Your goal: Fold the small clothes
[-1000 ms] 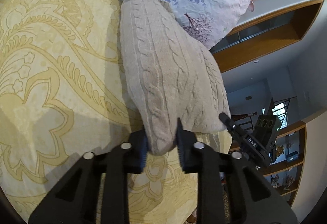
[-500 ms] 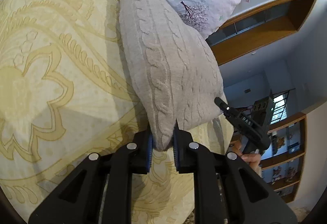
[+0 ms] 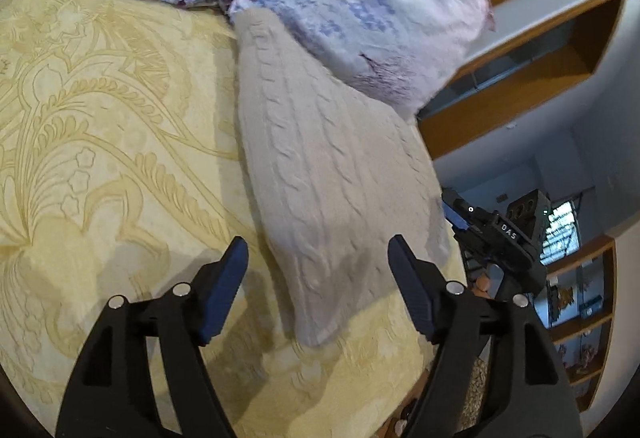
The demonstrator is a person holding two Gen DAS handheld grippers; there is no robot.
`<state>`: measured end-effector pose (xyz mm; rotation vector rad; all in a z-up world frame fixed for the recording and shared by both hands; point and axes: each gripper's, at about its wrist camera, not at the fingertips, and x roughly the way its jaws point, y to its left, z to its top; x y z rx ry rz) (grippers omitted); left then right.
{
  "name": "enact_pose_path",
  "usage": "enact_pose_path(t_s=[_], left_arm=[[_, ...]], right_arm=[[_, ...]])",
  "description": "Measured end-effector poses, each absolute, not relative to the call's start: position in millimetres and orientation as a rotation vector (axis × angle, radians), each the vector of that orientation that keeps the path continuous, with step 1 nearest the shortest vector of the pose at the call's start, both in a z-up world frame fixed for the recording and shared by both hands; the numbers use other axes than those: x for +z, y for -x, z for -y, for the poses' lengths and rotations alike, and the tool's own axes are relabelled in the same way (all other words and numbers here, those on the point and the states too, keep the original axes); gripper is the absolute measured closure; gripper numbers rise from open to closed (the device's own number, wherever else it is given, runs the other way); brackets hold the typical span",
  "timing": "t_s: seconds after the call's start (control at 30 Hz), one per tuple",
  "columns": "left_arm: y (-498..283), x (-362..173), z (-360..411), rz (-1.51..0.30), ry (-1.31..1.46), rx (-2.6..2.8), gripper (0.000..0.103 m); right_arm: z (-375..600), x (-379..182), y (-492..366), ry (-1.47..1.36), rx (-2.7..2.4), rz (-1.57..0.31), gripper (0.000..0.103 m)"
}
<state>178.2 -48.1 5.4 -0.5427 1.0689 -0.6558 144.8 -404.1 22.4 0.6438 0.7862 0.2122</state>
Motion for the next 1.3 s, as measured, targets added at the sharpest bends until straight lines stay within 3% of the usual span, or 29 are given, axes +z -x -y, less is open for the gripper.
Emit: enact_pose_path(t_s=[0.07,0.1,0.23,0.7,1.3], left_arm=[[-183.9,2.4,48.8,-1.084,0.559,-0.648,0.03],[-187.5,1.3,49.8,-1.091,0.564,-0.635,0.03],[-196.2,2.2,54.5,-1.082,0.567,-0.621,0.026],[-209.5,2.2,66.3,-1.062,0.544,-0.611,0.025],[-210.4,-2.0,68.7,-1.072,0.556,-0.628,0.022]], right_arm=[[396.9,19.8,-154.3,-0.625,0.224,-0.798,0.091],[392.2,23.4,-155.3,-0.594,0.223,-0.784,0.093],[395.5,43.2,-143.3,-0.541,0.174,-0.677,0.094],[404.3,-9.2,-154.9,-0.56,0.055,-0.827,0.094],[406.4,-8.8,-155.0,-0.597,0.065,-0.827,0.093]])
